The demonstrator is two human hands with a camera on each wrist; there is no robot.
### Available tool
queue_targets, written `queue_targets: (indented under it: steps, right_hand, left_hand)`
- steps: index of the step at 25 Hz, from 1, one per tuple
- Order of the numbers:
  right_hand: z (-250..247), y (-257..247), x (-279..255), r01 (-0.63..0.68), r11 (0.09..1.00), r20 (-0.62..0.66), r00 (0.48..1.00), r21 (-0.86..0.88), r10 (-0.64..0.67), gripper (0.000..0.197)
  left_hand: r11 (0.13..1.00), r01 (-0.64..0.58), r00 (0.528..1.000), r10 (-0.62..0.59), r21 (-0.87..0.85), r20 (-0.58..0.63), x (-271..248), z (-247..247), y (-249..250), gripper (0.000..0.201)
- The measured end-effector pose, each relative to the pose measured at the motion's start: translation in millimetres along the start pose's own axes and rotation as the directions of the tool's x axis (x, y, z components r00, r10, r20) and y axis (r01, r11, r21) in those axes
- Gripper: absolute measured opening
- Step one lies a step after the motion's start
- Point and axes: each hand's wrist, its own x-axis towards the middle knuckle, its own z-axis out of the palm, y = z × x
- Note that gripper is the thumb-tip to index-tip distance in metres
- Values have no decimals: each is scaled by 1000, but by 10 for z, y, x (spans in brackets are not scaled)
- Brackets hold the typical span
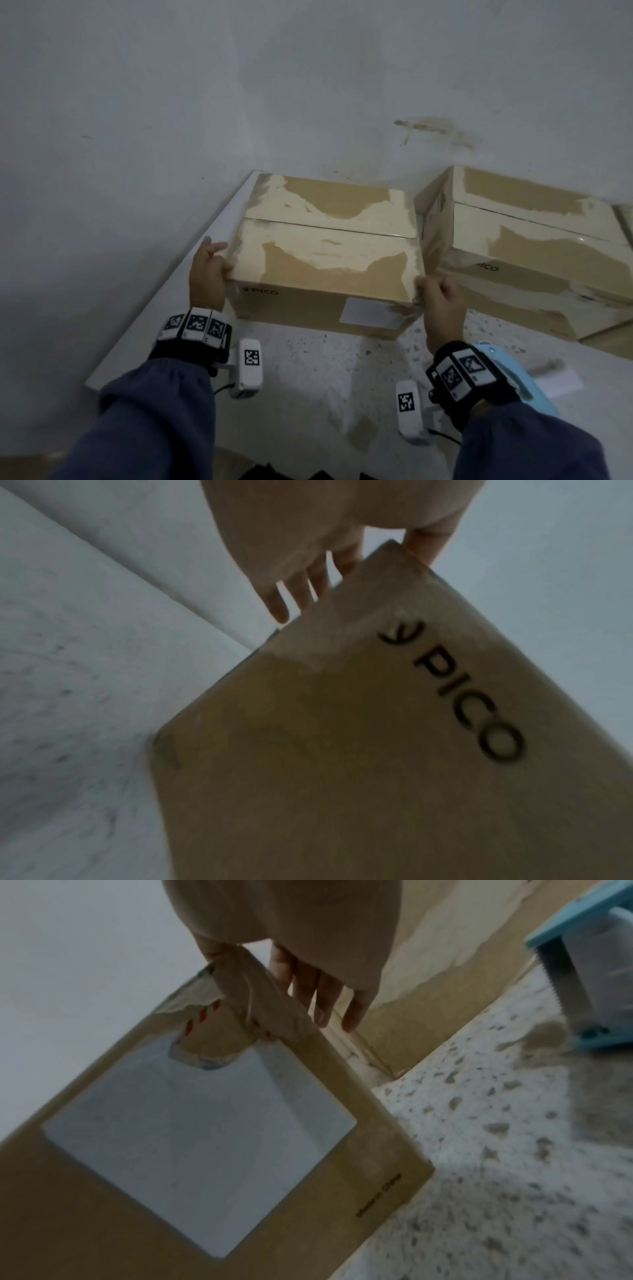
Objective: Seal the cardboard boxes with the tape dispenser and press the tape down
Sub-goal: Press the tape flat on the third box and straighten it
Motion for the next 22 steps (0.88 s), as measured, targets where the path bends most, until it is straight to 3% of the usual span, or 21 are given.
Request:
queue_targets:
  steps: [2,4,8,10,13,15,17,20,22]
  right_hand:
    - [57,-66,44,-37,999,102,994,11,36,21]
    - [106,-113,68,-116,992,223,970,52,101,49]
    - [77,-73,94,-226,958,341,927,175,156,51]
    - [58,-17,152,-210,964,356,924,163,141,53]
    - [51,-3,216,-148,987,437,893,56,109,74]
    - [58,-16,229,-85,996,431,899,5,75,60]
    - [53,-35,248,-66,998,416,907,-7,63,62]
    - [-29,-147,232,-21,984,462,881,-174,101,58]
    - [-42,-321,222,196,865,449,893,-462,38,56]
  left_hand:
    - [996,74,987,-66,-46,146,73,6,77,50]
    - [985,161,966,-144,-63,213,72,33,126,47]
    - [972,207,920,-153,-113,362,68,9,158,58]
    - [971,206,902,-140,-122,409,80,-18,150,78]
    - [980,170,888,-109,-100,446,60,-28,153,95]
    - [981,164,886,-99,-106,453,39,-22,168,89]
    - [986,139,865,-76,-91,496,23,-44,234,79]
    - [993,17,835,-80,119,544,80,-72,397,51]
    - [883,-159,883,-73,441,464,137,-73,491,57]
